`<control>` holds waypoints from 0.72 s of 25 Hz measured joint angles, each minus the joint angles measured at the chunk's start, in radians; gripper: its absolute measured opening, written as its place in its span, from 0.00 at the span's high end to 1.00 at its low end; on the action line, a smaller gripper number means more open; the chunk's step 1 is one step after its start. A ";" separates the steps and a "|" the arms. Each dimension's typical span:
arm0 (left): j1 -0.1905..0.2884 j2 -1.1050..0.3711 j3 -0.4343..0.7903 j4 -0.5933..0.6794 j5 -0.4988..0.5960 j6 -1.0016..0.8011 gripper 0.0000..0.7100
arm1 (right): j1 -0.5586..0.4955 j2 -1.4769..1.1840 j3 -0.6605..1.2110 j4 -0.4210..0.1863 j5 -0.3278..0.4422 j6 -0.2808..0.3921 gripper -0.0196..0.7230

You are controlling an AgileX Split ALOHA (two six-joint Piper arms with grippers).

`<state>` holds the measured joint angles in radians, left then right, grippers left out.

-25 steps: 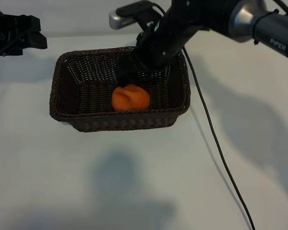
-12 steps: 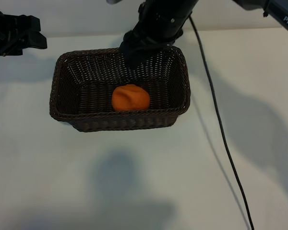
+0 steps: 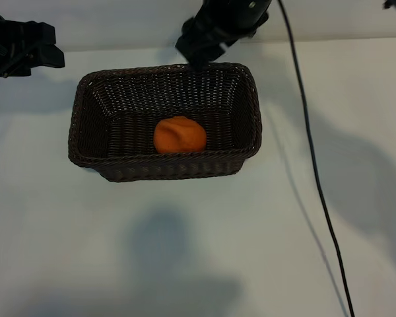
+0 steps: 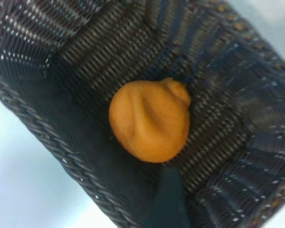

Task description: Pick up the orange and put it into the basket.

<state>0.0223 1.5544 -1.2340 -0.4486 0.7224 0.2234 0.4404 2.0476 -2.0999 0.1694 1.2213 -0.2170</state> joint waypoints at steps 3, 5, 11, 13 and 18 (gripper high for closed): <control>0.000 0.000 0.000 0.000 0.000 0.001 0.17 | -0.028 -0.019 -0.002 0.001 0.001 0.015 0.16; 0.000 0.000 0.000 0.000 0.000 0.001 0.17 | -0.044 -0.023 -0.002 0.002 0.001 0.022 0.16; 0.000 0.000 0.000 0.000 0.000 0.002 0.17 | -0.052 -0.023 -0.002 0.029 0.000 0.024 0.16; 0.000 0.000 0.000 -0.005 0.000 0.002 0.17 | -0.052 -0.023 -0.002 0.031 0.000 0.024 0.16; 0.000 0.000 0.000 -0.019 -0.001 0.005 0.17 | -0.052 -0.017 -0.001 0.042 0.000 0.024 0.16</control>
<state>0.0223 1.5544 -1.2340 -0.4678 0.7215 0.2283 0.3888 2.0303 -2.1010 0.2115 1.2217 -0.1926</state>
